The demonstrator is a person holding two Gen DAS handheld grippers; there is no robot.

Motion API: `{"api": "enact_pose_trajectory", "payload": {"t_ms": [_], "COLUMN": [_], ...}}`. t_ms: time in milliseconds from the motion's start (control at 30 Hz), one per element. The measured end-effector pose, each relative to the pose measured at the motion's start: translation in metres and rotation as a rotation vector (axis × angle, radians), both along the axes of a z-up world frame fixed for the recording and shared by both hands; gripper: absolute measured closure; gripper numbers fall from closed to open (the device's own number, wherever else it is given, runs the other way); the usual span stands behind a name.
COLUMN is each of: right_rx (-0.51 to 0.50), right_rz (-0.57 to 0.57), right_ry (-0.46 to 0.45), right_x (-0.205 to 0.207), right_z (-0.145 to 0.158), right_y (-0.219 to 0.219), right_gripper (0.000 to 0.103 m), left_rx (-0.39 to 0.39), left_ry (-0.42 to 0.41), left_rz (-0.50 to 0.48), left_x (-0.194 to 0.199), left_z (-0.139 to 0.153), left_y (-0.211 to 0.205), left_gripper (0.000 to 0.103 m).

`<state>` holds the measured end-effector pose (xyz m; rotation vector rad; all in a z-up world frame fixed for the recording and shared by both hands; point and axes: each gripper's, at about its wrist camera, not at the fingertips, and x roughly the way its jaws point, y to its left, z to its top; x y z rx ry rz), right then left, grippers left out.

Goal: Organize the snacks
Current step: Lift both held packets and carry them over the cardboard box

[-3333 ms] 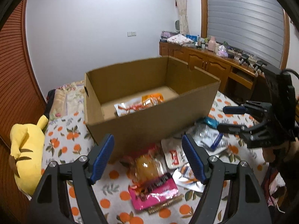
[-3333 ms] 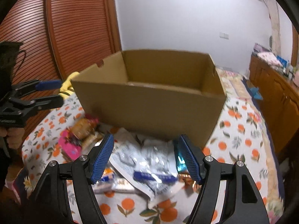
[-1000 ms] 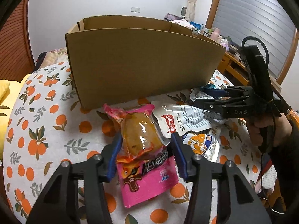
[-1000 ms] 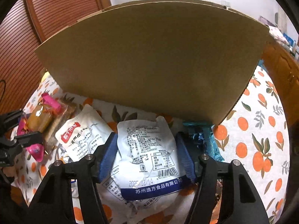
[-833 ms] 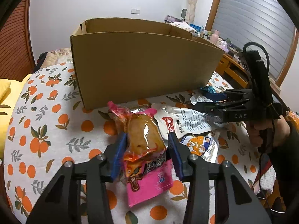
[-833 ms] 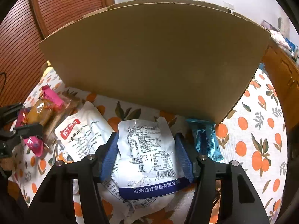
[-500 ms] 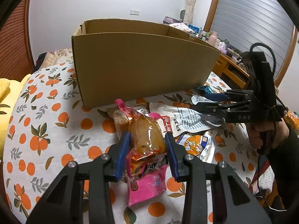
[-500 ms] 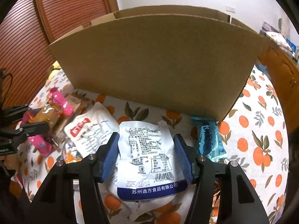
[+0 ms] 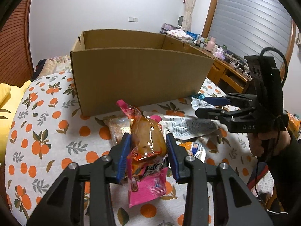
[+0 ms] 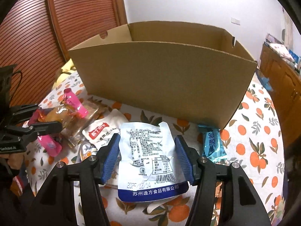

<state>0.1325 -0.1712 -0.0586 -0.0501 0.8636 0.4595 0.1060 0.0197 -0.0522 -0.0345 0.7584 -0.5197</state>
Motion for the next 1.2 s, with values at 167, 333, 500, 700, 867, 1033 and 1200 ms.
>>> {"api": "enact_pose_trajectory", "payload": {"t_ms": [167,333,500,700,867,1033,1200], "right_rx": [0.005,0.010,0.004,-0.004,-0.010,-0.019,-0.028], "right_rz": [0.001,0.007,0.017,0.023,0.025,0.028,0.032], "right_ry": [-0.033,-0.067,-0.106,-0.139,-0.163,-0.183,-0.206], "right_x": [-0.006,-0.010,-0.015,-0.015,-0.012,-0.007,0.001], "right_z": [0.011,0.024,0.041,0.056,0.068,0.080,0.093], "right_y": [0.000,0.003,0.006,0.007,0.009,0.010,0.012], "right_gripper": [0.042,0.042,0.042,0.042,0.042,0.042,0.042], "left_rx": [0.002,0.001,0.001,0.001,0.009,0.023,0.048], "left_ry": [-0.026,-0.061,-0.100,-0.133,-0.151,-0.170,-0.193], "left_rz": [-0.006,-0.010,-0.007,-0.001,0.006,0.007,0.012], "left_x": [-0.003,-0.005,-0.002,0.007,0.018,0.031,0.043], "left_z": [0.013,0.031,0.049,0.067,0.077,0.088,0.100], "left_y": [-0.002,-0.002,0.000,0.003,0.003,0.004,0.003], "left_gripper": [0.067,0.067,0.067,0.067,0.067,0.067,0.067]}}
